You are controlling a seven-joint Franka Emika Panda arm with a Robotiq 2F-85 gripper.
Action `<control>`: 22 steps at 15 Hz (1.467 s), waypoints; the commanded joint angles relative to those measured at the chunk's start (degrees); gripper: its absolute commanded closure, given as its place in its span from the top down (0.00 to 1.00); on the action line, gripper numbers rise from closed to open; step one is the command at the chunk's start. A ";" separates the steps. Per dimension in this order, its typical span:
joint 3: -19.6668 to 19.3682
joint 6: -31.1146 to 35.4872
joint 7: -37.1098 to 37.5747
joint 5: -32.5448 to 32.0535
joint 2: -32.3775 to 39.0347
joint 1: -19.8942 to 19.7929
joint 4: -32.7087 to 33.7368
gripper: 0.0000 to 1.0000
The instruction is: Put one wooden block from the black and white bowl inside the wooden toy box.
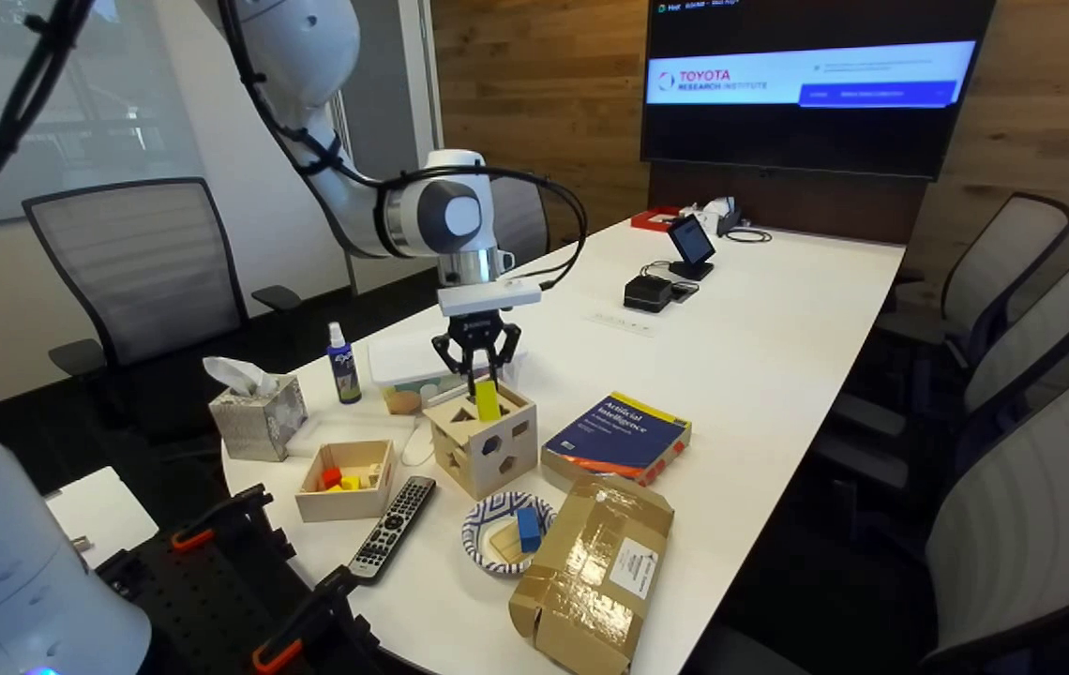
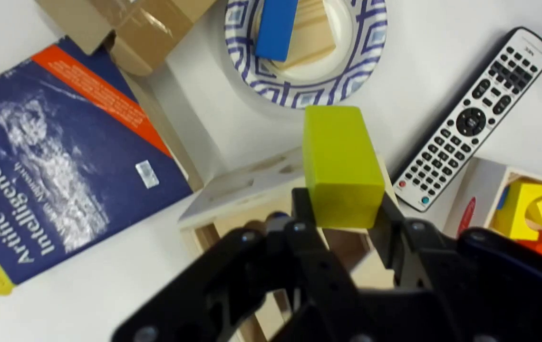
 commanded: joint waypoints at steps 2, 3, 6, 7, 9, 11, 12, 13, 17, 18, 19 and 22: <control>3.64 -1.65 -1.48 2.92 -2.85 2.73 1.35 0.08; 4.29 -1.40 -2.35 2.79 -1.97 3.24 2.63 0.08; 5.31 -0.84 -5.33 2.57 -0.33 4.02 5.11 0.08; 5.68 -0.69 -7.28 3.13 0.31 3.64 5.94 0.08; 6.23 0.13 -12.12 4.78 1.78 2.42 7.41 0.08; 7.06 0.55 -17.88 8.21 3.32 0.88 8.72 0.08; 7.14 0.30 -20.10 9.59 4.11 0.44 9.48 0.08; 7.41 0.18 -22.83 11.24 5.03 -0.29 10.21 0.08; 8.89 -0.26 -30.83 16.89 7.63 -2.28 12.17 0.08; 9.14 -0.22 -32.10 17.86 8.04 -2.42 12.34 0.08; 9.25 -0.09 -33.08 18.57 8.44 -2.42 12.44 0.08; 9.98 0.11 -35.73 21.04 9.62 -2.97 12.47 0.08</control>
